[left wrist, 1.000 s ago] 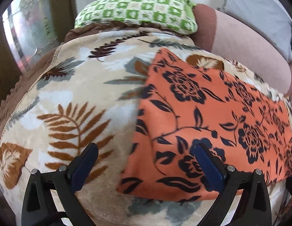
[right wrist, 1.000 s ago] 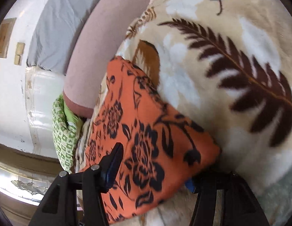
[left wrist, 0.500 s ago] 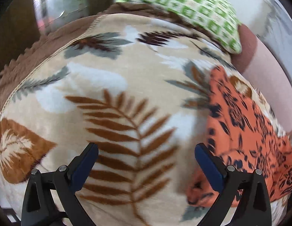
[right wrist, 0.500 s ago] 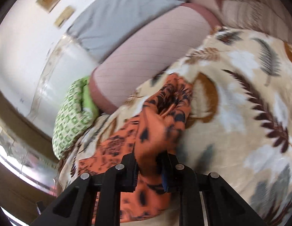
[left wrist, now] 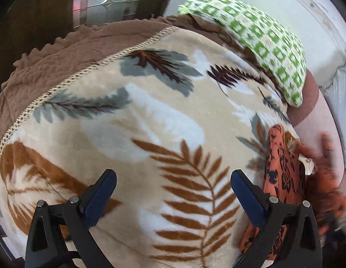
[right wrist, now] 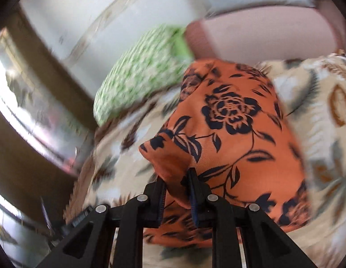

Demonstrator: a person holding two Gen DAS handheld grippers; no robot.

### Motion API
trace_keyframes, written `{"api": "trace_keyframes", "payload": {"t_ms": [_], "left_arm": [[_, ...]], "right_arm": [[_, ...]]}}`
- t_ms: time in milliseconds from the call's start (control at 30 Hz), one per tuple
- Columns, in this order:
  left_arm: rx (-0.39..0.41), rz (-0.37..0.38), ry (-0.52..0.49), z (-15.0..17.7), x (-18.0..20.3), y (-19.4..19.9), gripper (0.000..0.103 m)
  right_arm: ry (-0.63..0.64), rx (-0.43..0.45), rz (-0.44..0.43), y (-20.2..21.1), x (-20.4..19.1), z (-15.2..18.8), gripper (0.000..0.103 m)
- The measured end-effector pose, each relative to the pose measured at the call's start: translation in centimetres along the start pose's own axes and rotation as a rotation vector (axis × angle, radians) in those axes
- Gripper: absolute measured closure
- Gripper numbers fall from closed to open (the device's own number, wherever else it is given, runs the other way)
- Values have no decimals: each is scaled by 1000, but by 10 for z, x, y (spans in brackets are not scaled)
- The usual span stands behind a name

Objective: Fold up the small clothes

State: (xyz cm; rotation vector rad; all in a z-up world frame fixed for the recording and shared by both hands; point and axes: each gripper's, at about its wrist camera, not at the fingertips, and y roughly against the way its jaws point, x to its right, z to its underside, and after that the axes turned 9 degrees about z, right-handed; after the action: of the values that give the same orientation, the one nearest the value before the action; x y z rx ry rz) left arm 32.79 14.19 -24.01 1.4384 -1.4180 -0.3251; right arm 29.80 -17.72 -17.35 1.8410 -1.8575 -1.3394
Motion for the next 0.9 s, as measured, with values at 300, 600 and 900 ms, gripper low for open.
{"api": "trace_keyframes", "payload": {"t_ms": [300,600,900], "left_arm": [[-8,1,40,-6,-15,1,1],[-64,207,-72,3,24,-1,1],[-159,448,-224,40,84,-9,6]], "right_arm": [[184,-162,-17,-56,-52,56,85],[-3,-67,-136,10,24,25,84],[-228,-126,-70,21,131,14,80]]}}
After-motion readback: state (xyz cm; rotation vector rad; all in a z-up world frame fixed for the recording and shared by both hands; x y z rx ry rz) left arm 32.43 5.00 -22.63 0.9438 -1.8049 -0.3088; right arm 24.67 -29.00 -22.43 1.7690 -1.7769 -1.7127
